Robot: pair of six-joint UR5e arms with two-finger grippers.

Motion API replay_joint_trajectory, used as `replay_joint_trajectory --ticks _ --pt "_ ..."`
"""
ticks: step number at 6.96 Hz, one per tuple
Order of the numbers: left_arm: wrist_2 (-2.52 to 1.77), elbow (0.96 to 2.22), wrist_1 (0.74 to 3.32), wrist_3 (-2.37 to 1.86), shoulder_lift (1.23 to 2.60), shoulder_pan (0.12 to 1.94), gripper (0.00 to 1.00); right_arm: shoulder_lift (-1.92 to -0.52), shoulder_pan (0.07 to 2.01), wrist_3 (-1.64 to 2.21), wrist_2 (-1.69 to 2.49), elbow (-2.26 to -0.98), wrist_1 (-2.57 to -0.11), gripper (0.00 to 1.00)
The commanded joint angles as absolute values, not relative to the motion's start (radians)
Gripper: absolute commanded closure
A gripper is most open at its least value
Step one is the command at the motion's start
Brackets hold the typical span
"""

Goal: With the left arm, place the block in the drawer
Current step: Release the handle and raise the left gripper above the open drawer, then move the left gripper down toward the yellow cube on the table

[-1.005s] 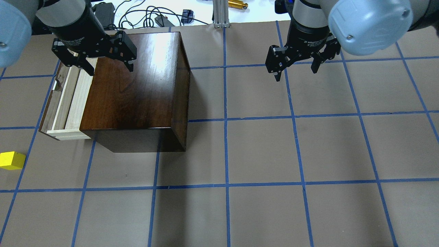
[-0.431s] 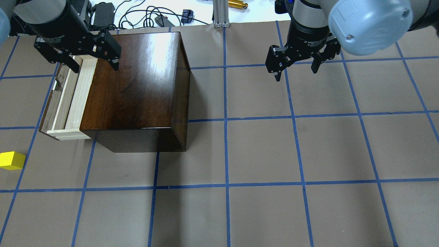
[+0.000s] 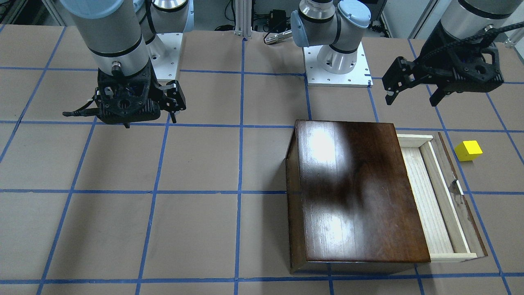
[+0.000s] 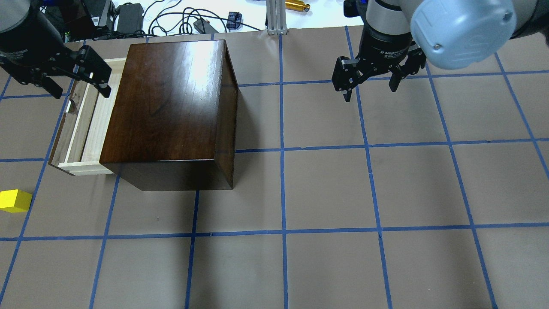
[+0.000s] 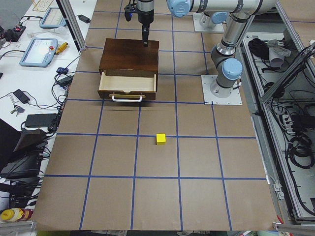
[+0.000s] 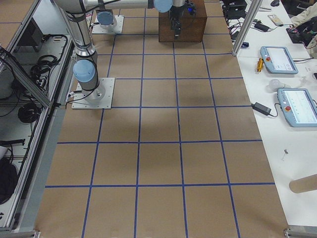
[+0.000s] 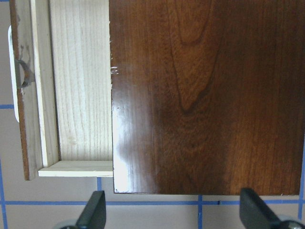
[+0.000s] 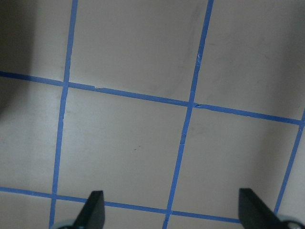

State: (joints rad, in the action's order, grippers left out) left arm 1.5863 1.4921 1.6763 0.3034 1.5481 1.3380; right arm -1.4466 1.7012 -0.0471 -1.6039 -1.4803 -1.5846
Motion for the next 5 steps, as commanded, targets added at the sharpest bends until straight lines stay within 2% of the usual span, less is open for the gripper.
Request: replay_joint_trajectory --ticks 1,5 --pt "1.615 1.500 1.723 0.639 1.539 1.197 0.00 -1.447 1.701 -0.048 -1.603 -1.480 -1.585 0.00" --pt "1.655 1.592 1.706 1.273 1.545 0.847 0.00 -1.447 1.701 -0.046 -1.605 -1.480 -1.585 0.00"
